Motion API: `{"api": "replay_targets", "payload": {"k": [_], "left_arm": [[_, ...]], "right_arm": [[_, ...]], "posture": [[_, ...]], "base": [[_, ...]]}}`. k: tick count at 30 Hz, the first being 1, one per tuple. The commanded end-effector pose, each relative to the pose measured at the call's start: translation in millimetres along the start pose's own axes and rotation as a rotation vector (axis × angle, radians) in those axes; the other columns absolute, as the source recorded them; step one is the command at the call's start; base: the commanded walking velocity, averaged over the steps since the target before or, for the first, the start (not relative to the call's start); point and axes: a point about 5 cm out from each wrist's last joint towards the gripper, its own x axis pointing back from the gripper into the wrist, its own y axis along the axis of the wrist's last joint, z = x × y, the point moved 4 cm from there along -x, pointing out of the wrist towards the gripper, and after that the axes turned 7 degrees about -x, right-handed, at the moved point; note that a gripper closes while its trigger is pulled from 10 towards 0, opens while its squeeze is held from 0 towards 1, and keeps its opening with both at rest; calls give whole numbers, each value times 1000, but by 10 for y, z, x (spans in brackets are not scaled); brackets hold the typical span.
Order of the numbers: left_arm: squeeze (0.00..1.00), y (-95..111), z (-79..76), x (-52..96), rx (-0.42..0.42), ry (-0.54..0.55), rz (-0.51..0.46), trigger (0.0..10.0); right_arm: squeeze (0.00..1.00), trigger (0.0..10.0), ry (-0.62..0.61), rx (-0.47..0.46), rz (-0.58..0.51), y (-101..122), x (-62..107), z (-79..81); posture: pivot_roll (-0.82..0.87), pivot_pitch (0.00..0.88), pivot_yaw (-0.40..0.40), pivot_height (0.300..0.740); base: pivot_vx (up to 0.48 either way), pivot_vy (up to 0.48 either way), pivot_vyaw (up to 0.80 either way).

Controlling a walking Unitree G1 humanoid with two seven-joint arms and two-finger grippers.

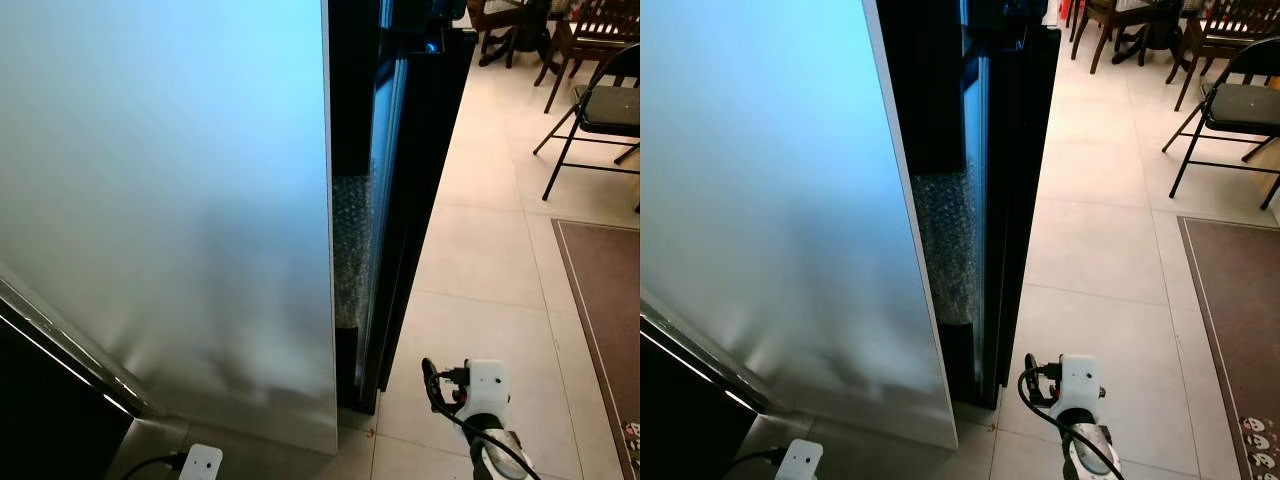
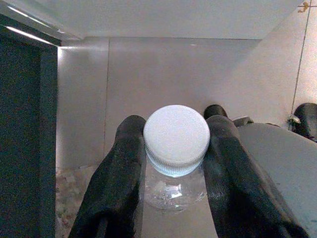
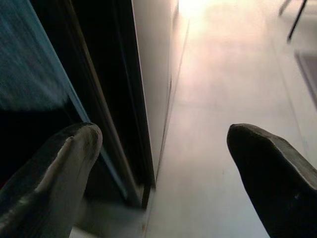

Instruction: Restocking fridge

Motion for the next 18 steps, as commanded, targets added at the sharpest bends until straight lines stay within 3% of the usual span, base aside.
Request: {"api": "replay_targets", "payload": {"k": [1,3,6,8,9,10,16,18], "left_arm": [[0,-45,24,7,-1,9,15,10000],[0,-46,30,7,-3,10,16,10000],[0,-56,37,7,-9,10,22,10000],[0,-53,35,6,-9,9,22,10000],[0,-47,33,5,-7,9,20,10000],[0,-37,28,3,-4,9,17,10000],[0,-19,24,-1,-1,8,14,10000],[0,-20,19,-1,-8,6,16,10000]], "right_arm": [[0,10000,23,3,-34,55,0,31],[0,10000,40,9,-38,76,-10,44],[0,10000,189,-17,-42,159,-57,240],[0,10000,195,-6,-50,189,-69,261],[165,10000,192,-1,-57,220,-90,262],[1000,10000,188,6,-72,287,-129,261],[1000,10000,190,28,-160,645,-278,290],[1000,10000,211,44,-141,673,-318,331]], "posture": [[-76,39,40,740],[-80,41,42,740],[-86,45,47,740],[-85,45,47,740],[-82,46,47,740],[-79,49,48,740],[-84,49,49,740],[-84,50,49,740]], "base": [[0,0,0],[0,0,0],[0,0,0],[0,0,0],[0,0,0],[0,0,0],[0,0,0],[0,0,0]]}}
